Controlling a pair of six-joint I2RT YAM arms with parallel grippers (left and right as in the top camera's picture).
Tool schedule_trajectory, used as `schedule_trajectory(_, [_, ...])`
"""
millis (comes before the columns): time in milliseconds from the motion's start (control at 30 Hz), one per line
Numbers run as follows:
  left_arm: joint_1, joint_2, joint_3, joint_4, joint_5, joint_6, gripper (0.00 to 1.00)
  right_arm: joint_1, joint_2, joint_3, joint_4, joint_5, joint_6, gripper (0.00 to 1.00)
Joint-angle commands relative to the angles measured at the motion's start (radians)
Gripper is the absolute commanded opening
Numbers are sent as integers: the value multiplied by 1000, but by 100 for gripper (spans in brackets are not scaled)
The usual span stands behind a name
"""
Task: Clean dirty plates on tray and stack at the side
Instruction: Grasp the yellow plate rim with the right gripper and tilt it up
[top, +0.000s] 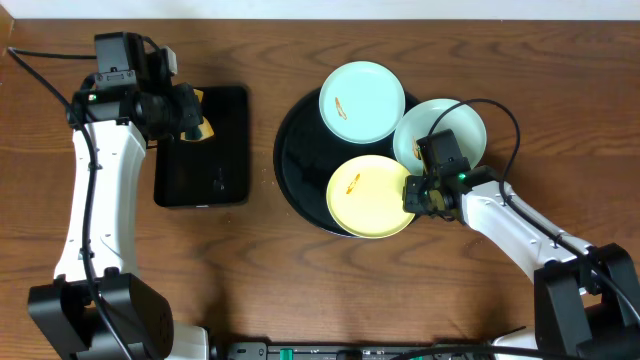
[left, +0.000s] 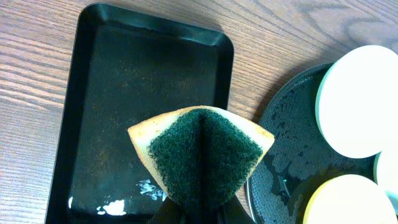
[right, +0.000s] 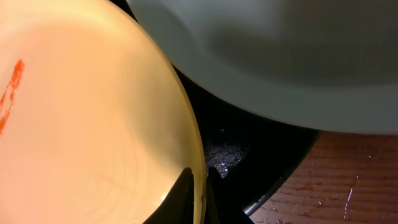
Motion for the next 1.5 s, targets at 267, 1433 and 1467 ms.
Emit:
schedule_trajectory(267, [4,-20,-5,0,-6,18,7,11,8,-8,7,18,0,8])
schedule_trajectory(1433, [3,13,-102,121,-5,100,7,161,-325,156,-24,420,-358,1])
schedule_trajectory(1467, [3,13,-102,131,-5,104,7,172,-316,154,-24,450,-341,1])
